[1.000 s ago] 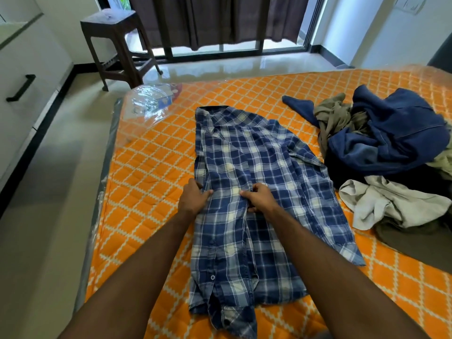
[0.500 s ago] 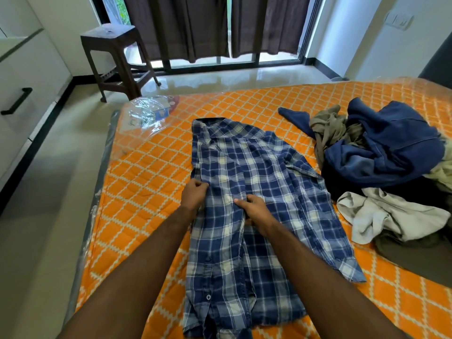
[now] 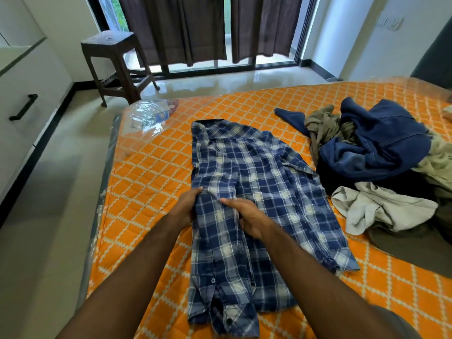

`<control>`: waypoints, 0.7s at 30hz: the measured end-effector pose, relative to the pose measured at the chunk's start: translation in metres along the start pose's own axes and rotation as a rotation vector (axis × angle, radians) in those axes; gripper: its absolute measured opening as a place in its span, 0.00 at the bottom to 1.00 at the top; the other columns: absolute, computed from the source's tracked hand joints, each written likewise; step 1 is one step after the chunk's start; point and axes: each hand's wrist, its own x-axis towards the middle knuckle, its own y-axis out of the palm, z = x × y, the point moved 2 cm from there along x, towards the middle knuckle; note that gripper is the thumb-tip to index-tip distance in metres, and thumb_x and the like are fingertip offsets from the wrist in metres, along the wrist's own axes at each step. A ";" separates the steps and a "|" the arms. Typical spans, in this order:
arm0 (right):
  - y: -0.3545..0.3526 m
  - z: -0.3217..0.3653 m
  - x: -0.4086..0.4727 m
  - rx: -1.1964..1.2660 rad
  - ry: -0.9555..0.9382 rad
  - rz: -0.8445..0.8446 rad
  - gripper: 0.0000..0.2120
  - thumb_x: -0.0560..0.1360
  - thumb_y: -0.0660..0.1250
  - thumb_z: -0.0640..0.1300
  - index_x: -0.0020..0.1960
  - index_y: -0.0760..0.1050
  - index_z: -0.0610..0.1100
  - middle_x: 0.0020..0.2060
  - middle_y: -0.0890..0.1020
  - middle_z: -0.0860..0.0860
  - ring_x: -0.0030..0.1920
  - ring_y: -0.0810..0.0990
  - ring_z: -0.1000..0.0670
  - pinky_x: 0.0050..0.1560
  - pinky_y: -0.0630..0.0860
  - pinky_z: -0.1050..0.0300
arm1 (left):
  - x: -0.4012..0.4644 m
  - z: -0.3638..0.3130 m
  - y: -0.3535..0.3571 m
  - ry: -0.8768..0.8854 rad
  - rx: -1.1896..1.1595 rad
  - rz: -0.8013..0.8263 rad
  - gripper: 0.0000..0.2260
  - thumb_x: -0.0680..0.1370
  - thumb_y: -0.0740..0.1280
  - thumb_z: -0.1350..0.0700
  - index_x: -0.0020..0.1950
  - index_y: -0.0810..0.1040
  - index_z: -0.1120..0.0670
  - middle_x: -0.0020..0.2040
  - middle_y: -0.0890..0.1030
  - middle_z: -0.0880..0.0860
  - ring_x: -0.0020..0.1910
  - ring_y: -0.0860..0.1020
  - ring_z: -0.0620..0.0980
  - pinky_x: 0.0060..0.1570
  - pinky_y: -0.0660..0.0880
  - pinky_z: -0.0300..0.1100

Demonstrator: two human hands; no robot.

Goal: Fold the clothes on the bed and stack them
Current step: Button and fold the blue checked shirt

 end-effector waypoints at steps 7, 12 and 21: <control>0.010 -0.002 -0.016 0.092 -0.063 -0.062 0.03 0.78 0.71 0.39 0.48 0.78 0.41 0.44 0.87 0.45 0.43 0.86 0.48 0.42 0.83 0.53 | -0.020 -0.008 -0.001 0.133 0.141 -0.007 0.13 0.81 0.68 0.53 0.61 0.79 0.61 0.57 0.83 0.59 0.53 0.83 0.58 0.44 0.79 0.49; 0.009 -0.006 -0.009 -0.084 -0.131 -0.335 0.02 0.77 0.70 0.36 0.47 0.77 0.39 0.44 0.85 0.42 0.44 0.85 0.42 0.49 0.83 0.43 | -0.027 -0.005 -0.001 0.237 0.276 -0.110 0.12 0.79 0.72 0.55 0.58 0.78 0.61 0.54 0.82 0.57 0.46 0.81 0.53 0.38 0.77 0.45; -0.006 -0.006 -0.010 -0.020 -0.090 -0.483 0.20 0.65 0.82 0.34 0.52 0.76 0.39 0.48 0.84 0.43 0.49 0.85 0.45 0.54 0.83 0.46 | -0.029 -0.007 -0.012 0.332 0.309 -0.262 0.09 0.79 0.72 0.52 0.52 0.76 0.56 0.51 0.82 0.58 0.49 0.81 0.60 0.51 0.80 0.62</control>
